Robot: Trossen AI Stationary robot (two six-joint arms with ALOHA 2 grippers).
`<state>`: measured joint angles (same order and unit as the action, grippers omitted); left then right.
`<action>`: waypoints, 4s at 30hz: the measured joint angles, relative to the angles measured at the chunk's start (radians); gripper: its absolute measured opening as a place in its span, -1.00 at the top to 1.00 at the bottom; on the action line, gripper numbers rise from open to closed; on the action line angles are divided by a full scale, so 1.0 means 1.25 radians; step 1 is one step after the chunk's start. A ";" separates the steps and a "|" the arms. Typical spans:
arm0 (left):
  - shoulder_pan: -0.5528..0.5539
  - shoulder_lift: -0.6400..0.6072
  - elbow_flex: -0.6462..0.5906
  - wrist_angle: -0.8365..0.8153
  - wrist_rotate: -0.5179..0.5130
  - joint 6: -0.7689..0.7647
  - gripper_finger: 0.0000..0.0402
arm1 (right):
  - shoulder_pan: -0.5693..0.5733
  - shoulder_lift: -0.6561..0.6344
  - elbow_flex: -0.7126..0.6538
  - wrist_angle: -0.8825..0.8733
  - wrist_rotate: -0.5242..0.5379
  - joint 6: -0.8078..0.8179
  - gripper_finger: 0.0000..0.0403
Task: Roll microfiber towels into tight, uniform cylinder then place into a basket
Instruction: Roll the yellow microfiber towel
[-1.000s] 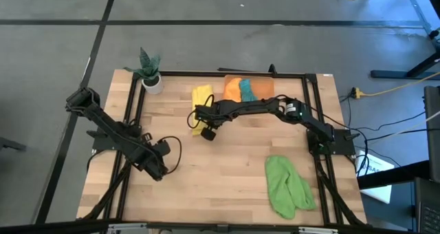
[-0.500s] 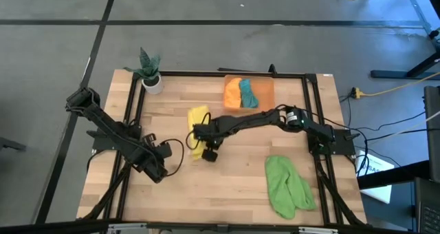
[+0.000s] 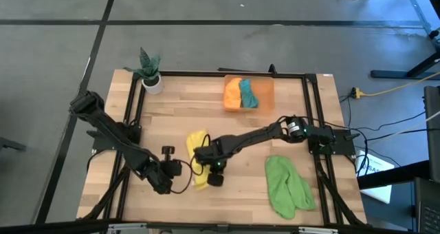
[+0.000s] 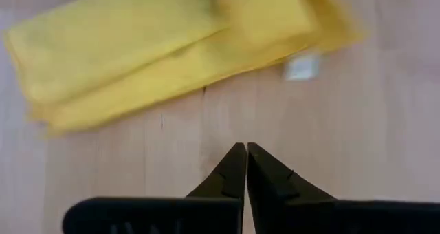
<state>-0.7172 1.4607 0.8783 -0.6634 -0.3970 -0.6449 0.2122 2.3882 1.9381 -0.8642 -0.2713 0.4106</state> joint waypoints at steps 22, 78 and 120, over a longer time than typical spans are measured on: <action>0.130 0.215 0.000 0.167 -0.098 0.214 0.97 | 0.086 0.000 -0.001 0.006 -0.002 0.002 0.95; 0.144 0.183 0.013 0.233 0.041 0.352 0.97 | 0.186 -0.018 0.196 -0.335 0.347 0.162 0.33; 0.040 0.167 0.019 0.086 0.143 0.206 0.97 | 0.142 -0.028 0.196 -0.280 0.302 0.057 0.33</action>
<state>-0.6678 1.6697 0.9025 -0.5565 -0.2188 -0.3876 0.3900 2.3528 2.1825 -1.2144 0.1060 0.4813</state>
